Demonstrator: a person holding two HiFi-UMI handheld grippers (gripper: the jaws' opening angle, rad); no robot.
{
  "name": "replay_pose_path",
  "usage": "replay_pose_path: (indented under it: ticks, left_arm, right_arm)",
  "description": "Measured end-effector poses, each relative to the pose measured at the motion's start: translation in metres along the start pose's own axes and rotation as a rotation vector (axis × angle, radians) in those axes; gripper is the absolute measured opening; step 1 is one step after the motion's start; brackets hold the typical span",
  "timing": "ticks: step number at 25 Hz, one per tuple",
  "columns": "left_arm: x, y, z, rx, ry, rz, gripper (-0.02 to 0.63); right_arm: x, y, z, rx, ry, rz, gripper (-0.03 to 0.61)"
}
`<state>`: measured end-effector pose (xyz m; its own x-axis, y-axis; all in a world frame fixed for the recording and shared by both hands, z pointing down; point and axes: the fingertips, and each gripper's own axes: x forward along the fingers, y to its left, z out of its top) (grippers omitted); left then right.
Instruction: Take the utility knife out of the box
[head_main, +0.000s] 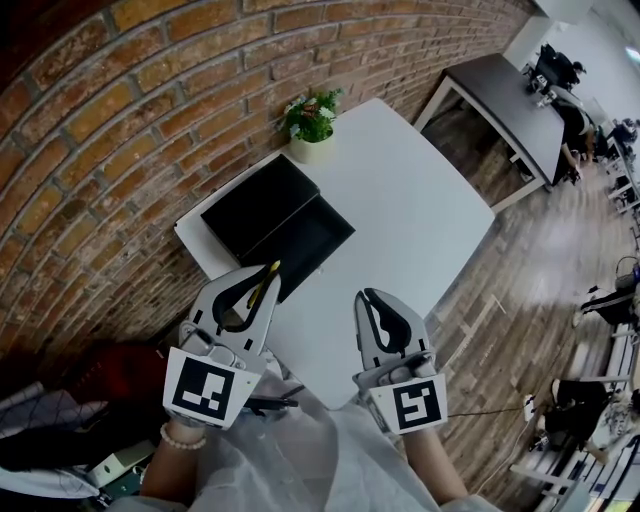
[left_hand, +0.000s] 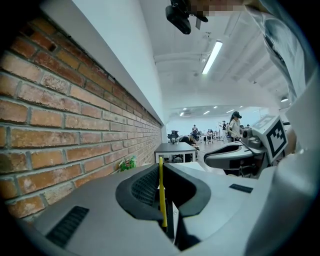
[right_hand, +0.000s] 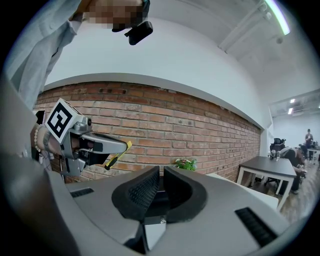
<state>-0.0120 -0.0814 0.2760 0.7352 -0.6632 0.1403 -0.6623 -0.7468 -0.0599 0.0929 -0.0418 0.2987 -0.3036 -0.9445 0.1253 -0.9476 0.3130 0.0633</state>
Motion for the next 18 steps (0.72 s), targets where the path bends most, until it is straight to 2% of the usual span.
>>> replay_pose_path:
  ticks: [4,18]
  left_arm:
    - [0.000,0.000,-0.001,-0.008,0.001,0.004,0.038]
    - [0.011,-0.004,0.000,-0.005,0.008,-0.005,0.038]
  right_arm:
    - [-0.002,0.001,-0.006,-0.014,0.036,0.011,0.057]
    - [-0.001,-0.009,-0.006,-0.023,0.023,0.003,0.057]
